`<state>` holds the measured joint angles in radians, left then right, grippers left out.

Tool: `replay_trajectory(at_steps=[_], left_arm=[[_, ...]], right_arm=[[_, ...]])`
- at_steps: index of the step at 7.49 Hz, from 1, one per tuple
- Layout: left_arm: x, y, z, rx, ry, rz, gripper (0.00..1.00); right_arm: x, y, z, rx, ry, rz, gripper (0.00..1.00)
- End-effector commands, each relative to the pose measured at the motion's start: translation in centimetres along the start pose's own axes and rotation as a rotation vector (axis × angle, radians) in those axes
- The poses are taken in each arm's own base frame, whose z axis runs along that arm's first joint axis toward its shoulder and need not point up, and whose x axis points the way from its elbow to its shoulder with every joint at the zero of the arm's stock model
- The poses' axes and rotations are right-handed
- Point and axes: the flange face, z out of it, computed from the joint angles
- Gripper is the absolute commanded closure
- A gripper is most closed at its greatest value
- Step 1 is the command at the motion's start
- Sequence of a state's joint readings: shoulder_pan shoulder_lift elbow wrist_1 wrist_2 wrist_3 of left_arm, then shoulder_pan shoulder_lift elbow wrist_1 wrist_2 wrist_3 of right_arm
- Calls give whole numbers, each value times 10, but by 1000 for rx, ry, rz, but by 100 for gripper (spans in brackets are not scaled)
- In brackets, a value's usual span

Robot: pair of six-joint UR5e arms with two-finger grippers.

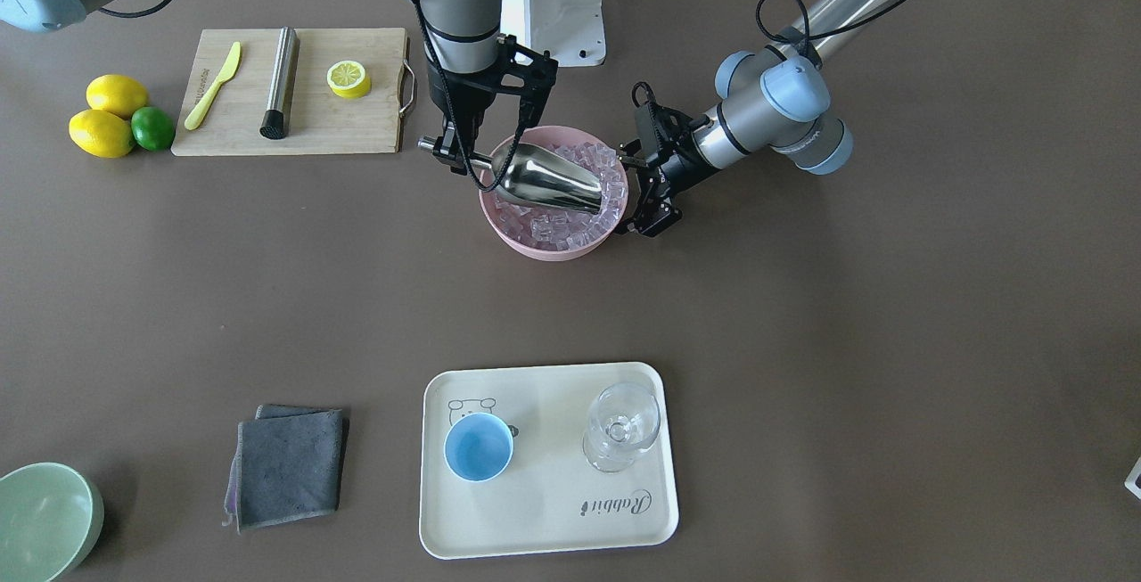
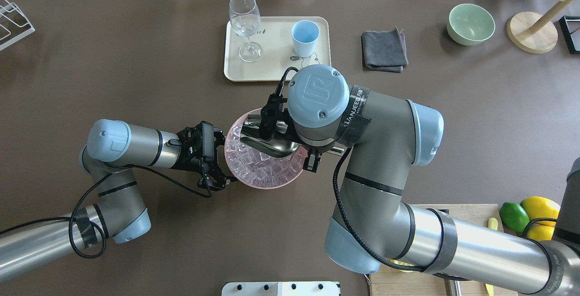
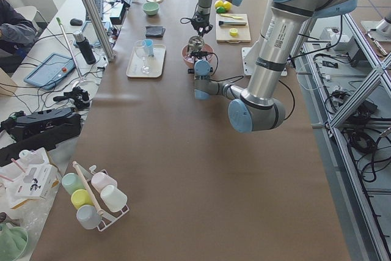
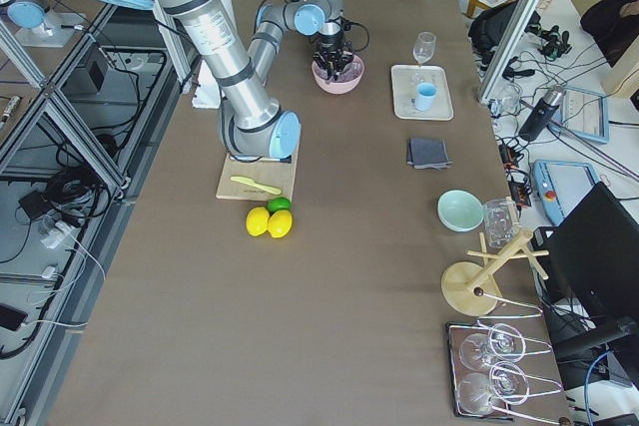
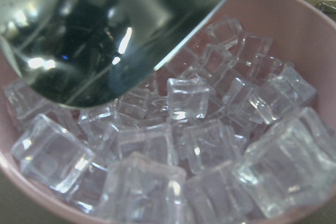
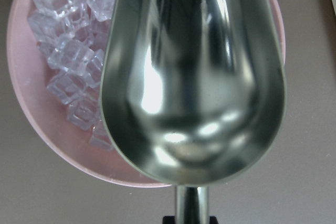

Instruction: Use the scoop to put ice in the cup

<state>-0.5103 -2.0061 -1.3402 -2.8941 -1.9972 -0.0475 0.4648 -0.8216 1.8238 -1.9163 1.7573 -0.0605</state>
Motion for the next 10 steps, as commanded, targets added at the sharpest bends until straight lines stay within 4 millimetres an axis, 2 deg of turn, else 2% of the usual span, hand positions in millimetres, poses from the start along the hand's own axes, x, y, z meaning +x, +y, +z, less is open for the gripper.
replay_trajectory(at_steps=[1,5,6,7,8,9,10], left_arm=[[1,0,2,-3,1,-1,2],[0,1,3,-18,0,-8,2],[-1,2,4,-27,-2,-12,2],[-8,3,1,-50,-1,-25,2],[-27,6,-14,-93,-3,-51,2],[-36,11,-30,-154,-9,-89,2],[-33,9,-47,-214,-24,-122,2]], right_arm=[[-4,11,-12,99,-4,-5,100],[-7,54,-32,193,-6,93,100],[5,64,-44,245,9,129,100],[13,64,-54,299,14,165,100],[13,60,-60,359,6,200,100],[12,57,-69,430,-6,231,100],[12,55,-77,491,-15,248,100]])
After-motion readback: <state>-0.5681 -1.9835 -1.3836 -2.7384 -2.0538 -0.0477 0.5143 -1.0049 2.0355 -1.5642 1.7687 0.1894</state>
